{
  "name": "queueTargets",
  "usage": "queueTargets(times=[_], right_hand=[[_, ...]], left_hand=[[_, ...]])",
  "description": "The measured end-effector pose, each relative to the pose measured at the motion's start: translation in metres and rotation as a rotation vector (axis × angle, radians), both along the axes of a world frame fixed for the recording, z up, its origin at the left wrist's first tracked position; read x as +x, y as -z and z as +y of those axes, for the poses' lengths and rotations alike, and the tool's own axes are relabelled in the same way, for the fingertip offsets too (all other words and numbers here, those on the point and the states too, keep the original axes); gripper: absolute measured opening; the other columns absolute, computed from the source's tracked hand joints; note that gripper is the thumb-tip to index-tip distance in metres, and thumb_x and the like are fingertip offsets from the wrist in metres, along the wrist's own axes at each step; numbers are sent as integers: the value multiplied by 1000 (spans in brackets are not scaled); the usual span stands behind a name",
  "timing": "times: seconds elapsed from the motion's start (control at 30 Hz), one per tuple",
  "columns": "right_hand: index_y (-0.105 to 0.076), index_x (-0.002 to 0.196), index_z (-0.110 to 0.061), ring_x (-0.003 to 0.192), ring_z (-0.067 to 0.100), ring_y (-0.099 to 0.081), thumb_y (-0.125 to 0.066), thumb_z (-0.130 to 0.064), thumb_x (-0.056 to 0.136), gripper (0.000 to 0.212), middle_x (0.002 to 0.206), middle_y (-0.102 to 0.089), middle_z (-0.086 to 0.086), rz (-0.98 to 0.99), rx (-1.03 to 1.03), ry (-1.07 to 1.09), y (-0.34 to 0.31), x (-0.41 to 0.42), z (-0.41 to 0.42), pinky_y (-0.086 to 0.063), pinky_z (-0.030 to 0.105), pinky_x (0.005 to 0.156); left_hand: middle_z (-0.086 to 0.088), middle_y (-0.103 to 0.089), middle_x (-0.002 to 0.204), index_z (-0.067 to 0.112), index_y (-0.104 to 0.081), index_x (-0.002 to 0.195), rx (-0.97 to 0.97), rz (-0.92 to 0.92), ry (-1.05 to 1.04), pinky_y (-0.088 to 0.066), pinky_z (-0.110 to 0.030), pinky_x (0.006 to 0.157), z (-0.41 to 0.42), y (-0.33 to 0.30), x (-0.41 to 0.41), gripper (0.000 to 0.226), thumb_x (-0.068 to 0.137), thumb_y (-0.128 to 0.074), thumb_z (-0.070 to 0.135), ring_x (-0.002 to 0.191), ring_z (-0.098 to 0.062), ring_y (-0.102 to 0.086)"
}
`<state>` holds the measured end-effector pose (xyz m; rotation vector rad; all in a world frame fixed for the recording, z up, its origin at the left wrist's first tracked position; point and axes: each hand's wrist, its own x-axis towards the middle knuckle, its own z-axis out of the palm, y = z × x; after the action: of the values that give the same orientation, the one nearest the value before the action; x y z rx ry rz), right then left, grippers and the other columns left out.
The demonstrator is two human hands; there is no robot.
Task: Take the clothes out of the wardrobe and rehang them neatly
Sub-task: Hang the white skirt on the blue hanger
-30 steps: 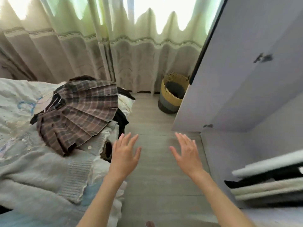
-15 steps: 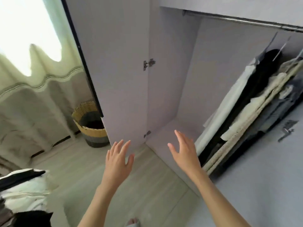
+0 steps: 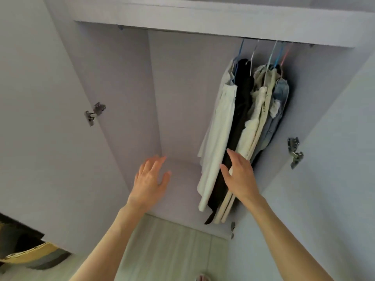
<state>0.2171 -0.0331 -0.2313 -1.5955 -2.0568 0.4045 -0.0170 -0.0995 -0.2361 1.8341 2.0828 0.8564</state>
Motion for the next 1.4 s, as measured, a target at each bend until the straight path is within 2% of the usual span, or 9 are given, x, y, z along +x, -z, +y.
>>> queueTargets(times=[0.27, 0.43, 0.57, 0.8, 1.0, 1.13, 1.23, 1.33, 1.4], right_hand=[[-32, 143, -8, 138, 18, -26, -35, -8, 99, 44, 147, -35, 8, 153, 59, 91, -20, 22, 112, -18, 22, 110], [-33, 142, -6, 139, 19, -26, -40, -12, 98, 45, 148, -35, 10, 201, 178, 135, -47, 32, 203, -18, 20, 108], [-19, 148, -10, 143, 13, -14, -36, -23, 100, 52, 156, -16, 2, 139, 143, 103, -62, 34, 256, -14, 18, 108], [-7, 149, -20, 133, -10, 3, -25, -24, 102, 51, 156, -6, -10, 336, 81, 32, -44, 38, 270, 3, -6, 96], [-7, 148, -21, 134, -10, 1, -27, -22, 102, 50, 146, -2, -21, 331, 125, 14, -37, 40, 275, 2, -5, 99], [-10, 148, -23, 139, -5, -3, -28, -22, 101, 50, 146, -6, -21, 314, 136, 32, -31, 47, 275, -3, 5, 108], [-12, 147, -26, 139, -4, -7, -31, -24, 101, 50, 149, -12, -19, 312, 168, 50, -29, 52, 277, -4, 4, 107], [-16, 147, -28, 137, -7, -8, -33, -25, 100, 50, 151, -17, -16, 316, 182, 59, -29, 52, 278, -3, -1, 102], [-20, 147, -25, 136, -6, -9, -36, -25, 100, 50, 151, -21, -12, 322, 199, 67, -30, 50, 277, -5, 5, 106]], left_hand=[[-11, -49, 133, 12, -46, 135, 47, -7, 207, -39, -52, 100, 125, -3, 32, 65, 85, -29, 49, 125, -31, -43], [-9, -48, 134, 11, -44, 135, 98, -31, 234, -31, -35, 106, 215, -36, 63, 58, 90, -32, 44, 127, -27, -40], [-8, -44, 138, 11, -39, 139, 146, -123, 265, -25, -24, 106, 275, -56, 99, 43, 97, -44, 22, 130, -22, -35], [-8, -41, 140, 9, -32, 141, 131, -310, 239, -20, -8, 95, 336, -57, 142, 50, 96, -46, 25, 130, -18, -36], [-10, -45, 136, 7, -39, 137, 74, -302, 221, -27, -17, 98, 375, -62, 156, 46, 94, -50, 18, 126, -22, -41], [-9, -56, 118, 3, -50, 122, 117, -454, 114, -31, 1, 75, 383, -60, 157, 28, 95, -45, 10, 100, -13, -52], [-4, -59, 100, 2, -54, 114, 210, -534, 47, -36, -5, 60, 383, -62, 151, 23, 97, -43, 12, 75, -9, -54], [1, -62, 91, 3, -54, 112, 243, -607, 46, -36, -11, 45, 382, -67, 140, 20, 97, -41, 9, 45, -4, -44], [3, -62, 90, 2, -54, 110, 292, -600, 44, -34, -12, 42, 378, -70, 132, 20, 97, -41, 7, 39, -4, -41]])
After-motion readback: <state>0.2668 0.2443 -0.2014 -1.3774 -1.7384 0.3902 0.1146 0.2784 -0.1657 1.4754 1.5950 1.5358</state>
